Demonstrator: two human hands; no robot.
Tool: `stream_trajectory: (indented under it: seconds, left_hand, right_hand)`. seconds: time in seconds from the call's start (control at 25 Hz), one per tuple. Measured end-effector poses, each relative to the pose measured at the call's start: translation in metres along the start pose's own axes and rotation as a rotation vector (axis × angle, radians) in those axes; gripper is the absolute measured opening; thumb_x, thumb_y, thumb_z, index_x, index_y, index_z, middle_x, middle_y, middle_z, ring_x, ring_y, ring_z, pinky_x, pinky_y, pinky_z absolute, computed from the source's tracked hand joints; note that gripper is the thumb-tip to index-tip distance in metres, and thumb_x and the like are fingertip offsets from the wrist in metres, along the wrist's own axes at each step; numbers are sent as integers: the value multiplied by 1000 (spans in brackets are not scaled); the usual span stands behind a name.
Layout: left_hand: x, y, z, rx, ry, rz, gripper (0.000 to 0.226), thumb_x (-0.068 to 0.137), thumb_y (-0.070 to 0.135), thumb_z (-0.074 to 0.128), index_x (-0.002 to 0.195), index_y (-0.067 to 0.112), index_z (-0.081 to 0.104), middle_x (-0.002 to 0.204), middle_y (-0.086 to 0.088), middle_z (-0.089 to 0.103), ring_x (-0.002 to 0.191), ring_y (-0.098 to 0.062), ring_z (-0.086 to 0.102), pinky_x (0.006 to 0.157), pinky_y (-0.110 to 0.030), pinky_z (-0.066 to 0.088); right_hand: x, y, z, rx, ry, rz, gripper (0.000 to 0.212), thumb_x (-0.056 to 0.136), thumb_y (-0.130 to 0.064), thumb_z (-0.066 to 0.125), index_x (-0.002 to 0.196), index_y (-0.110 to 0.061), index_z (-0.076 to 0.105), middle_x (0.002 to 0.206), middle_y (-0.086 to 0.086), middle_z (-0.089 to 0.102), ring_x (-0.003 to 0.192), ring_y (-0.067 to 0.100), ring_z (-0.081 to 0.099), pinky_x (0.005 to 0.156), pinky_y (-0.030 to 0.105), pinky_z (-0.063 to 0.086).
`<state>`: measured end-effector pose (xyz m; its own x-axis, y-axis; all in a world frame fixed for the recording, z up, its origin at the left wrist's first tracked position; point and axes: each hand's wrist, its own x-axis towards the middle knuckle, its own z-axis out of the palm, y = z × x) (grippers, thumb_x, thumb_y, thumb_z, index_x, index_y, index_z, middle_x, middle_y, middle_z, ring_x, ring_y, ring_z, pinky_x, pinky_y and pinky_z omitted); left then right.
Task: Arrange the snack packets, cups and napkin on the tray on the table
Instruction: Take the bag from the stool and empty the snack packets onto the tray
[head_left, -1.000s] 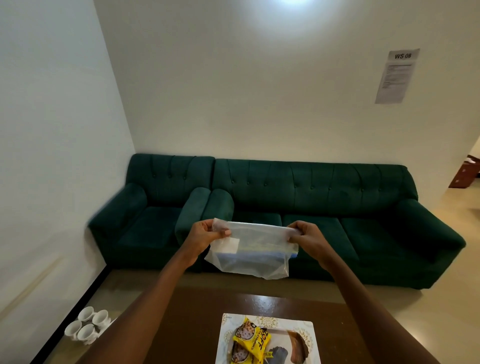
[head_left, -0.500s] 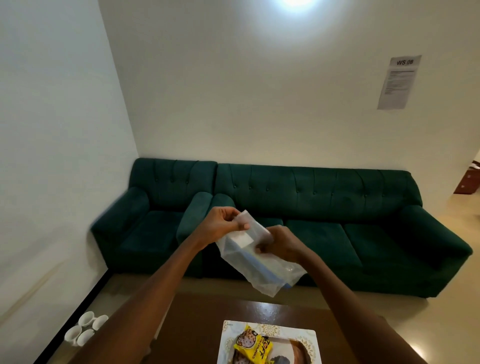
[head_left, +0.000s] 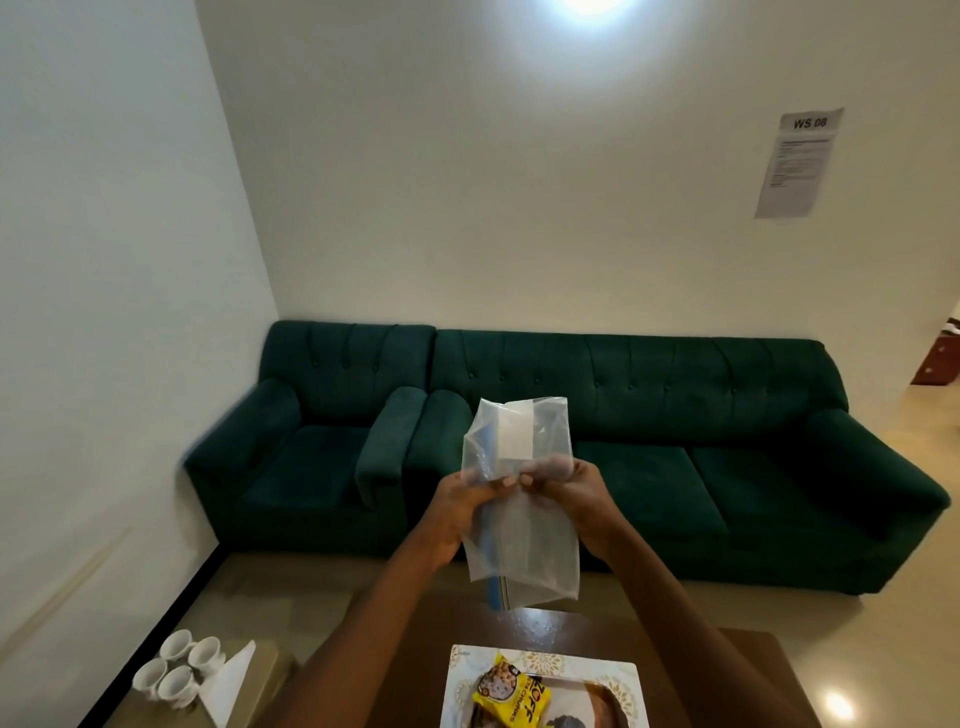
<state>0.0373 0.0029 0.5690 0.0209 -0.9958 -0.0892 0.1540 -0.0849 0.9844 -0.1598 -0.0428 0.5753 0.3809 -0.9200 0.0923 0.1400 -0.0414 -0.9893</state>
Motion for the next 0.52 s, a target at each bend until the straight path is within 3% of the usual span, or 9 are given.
stream_trajectory:
  seconds: [0.28,0.4,0.52]
  left_hand:
    - [-6,4,-2,-104,0,-72,49,84,-2,77,130,-7,62,128,-32,66,121,-51,63,104,-62,52]
    - [-8,3,-3,-158,32,-83,51,83,-4,77,130,-9,60,130,-35,63,115,-48,65,104,-66,50]
    - [-9,6,-10,-198,62,-89,42,86,0,76,126,-4,65,126,-35,65,112,-45,65,104,-67,49]
  right_hand:
    - [-9,5,-12,-11,9,29,27,88,-11,80,107,7,74,104,21,76,90,32,74,81,46,64]
    - [-10,5,-13,-9,-26,37,29,88,-13,81,112,1,75,107,18,77,90,32,75,77,39,63]
    - [-10,5,-13,33,-75,147,35,88,-10,79,123,-11,73,118,16,76,104,34,76,84,47,64]
